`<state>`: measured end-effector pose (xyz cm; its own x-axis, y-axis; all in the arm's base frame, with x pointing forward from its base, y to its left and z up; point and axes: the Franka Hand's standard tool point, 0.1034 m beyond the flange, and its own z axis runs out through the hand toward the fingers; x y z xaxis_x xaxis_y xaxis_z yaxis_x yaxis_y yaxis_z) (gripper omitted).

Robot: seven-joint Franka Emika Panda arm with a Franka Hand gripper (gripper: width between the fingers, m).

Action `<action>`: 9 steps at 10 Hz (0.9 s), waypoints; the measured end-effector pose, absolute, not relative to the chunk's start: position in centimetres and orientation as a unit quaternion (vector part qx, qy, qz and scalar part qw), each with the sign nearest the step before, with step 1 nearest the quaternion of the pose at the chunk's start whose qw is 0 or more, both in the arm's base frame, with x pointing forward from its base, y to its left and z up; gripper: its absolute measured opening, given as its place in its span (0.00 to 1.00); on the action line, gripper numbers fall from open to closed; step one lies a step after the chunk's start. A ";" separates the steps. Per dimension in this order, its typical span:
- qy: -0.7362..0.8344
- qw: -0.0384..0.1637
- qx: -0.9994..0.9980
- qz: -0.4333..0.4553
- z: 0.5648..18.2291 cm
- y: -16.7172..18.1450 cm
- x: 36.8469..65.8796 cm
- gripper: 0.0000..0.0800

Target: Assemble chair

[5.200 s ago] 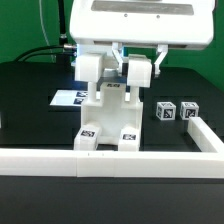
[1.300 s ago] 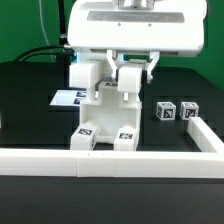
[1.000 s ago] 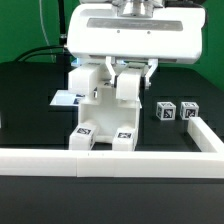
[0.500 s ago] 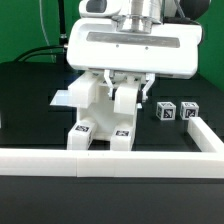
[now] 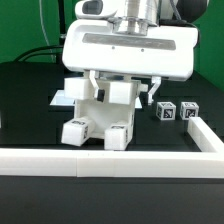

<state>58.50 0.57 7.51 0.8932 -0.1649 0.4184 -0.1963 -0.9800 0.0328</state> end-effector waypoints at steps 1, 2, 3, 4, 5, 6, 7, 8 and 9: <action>-0.094 0.039 0.972 0.210 7.3 0.3 58.6 0.80; -0.091 0.041 0.973 0.209 7.2 0.0 58.7 0.80; -0.090 0.042 0.973 0.209 7.3 -0.3 58.9 0.81; -0.090 0.041 0.974 0.206 7.5 -0.5 59.1 0.81; -0.091 0.039 0.974 0.204 7.8 -0.5 59.2 0.81; -0.090 0.039 0.974 0.203 8.1 -0.7 59.3 0.81; -0.090 0.040 0.974 0.204 8.2 -0.9 59.3 0.81; -0.091 0.040 0.974 0.204 8.2 -1.0 59.3 0.81; -0.091 0.040 0.974 0.204 8.2 -1.0 59.3 0.81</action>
Offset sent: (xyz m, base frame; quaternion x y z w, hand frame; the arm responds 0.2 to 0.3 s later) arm 0.0068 -0.0113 0.0110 -0.0023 -0.0197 -0.0304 0.9993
